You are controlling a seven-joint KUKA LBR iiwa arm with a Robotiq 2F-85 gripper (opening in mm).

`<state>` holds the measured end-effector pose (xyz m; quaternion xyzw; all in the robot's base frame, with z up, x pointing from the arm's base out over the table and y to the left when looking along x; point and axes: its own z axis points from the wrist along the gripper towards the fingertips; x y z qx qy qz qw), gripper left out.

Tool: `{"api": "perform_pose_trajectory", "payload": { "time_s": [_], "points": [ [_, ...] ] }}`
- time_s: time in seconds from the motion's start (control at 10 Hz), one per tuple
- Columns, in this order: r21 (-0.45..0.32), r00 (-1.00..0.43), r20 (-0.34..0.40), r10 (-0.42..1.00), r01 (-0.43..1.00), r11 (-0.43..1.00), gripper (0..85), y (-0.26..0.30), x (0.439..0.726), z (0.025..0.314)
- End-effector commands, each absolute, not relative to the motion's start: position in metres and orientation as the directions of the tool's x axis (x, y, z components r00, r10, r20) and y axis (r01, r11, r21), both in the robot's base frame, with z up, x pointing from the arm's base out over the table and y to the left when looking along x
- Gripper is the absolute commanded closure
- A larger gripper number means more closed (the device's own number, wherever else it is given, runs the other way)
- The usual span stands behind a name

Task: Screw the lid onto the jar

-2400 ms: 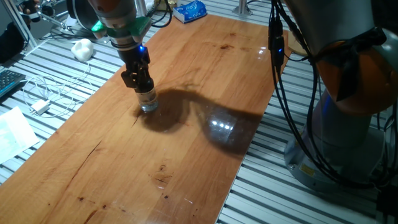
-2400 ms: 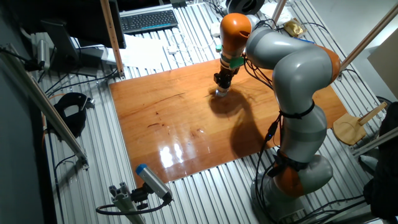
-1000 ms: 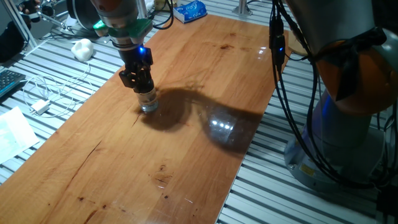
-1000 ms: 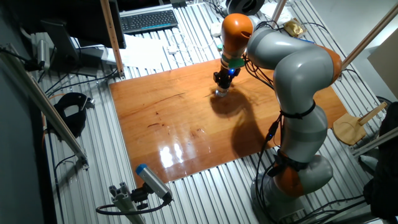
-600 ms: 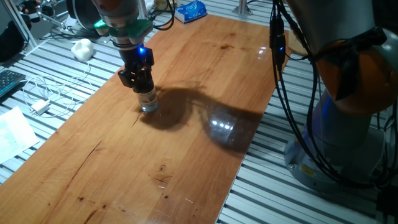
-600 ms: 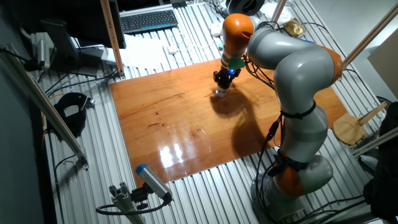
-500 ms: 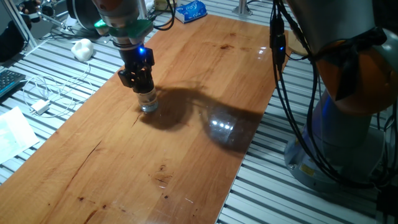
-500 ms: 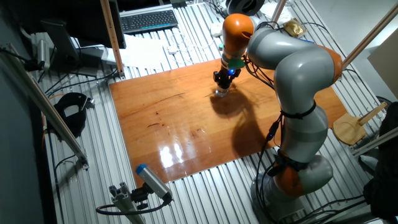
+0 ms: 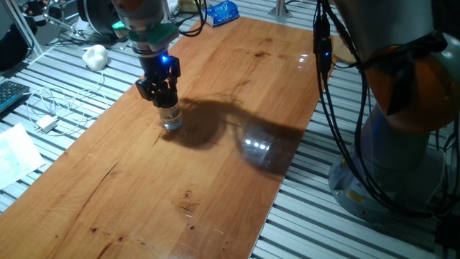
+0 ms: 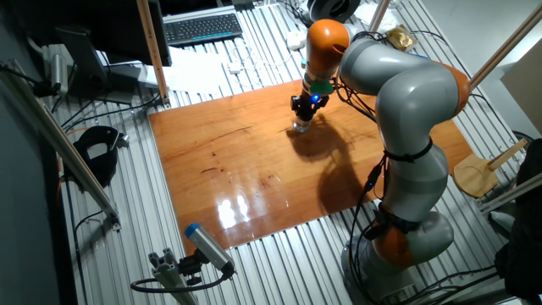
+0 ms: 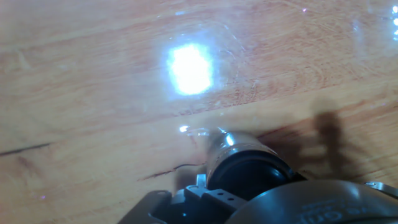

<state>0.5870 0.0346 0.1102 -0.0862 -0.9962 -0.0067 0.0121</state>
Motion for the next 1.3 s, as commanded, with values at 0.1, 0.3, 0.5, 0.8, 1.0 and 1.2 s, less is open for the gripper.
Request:
{"api": "perform_pose_trajectory", "payload": {
  "time_s": [0.1, 0.3, 0.5, 0.8, 1.0, 1.2],
  "points": [
    [0.013, -0.979, 0.012, 0.205, 0.205, 0.979, 34.0, 0.0345, 0.5867, 0.1102],
    [0.012, -0.972, 0.004, 0.233, 0.233, 0.972, 34.0, 0.0344, 0.5867, 0.1102],
    [0.013, -0.964, 0.0, 0.265, 0.265, 0.964, 34.0, 0.0345, 0.5866, 0.1101],
    [0.014, -0.954, -0.009, 0.299, 0.298, 0.954, 34.0, 0.0347, 0.5864, 0.1101],
    [0.02, -0.946, -0.015, 0.325, 0.325, 0.946, 34.0, 0.0347, 0.5864, 0.1102],
    [0.028, -0.934, -0.013, 0.357, 0.356, 0.934, 34.0, 0.0347, 0.5863, 0.1102]
  ]
}}
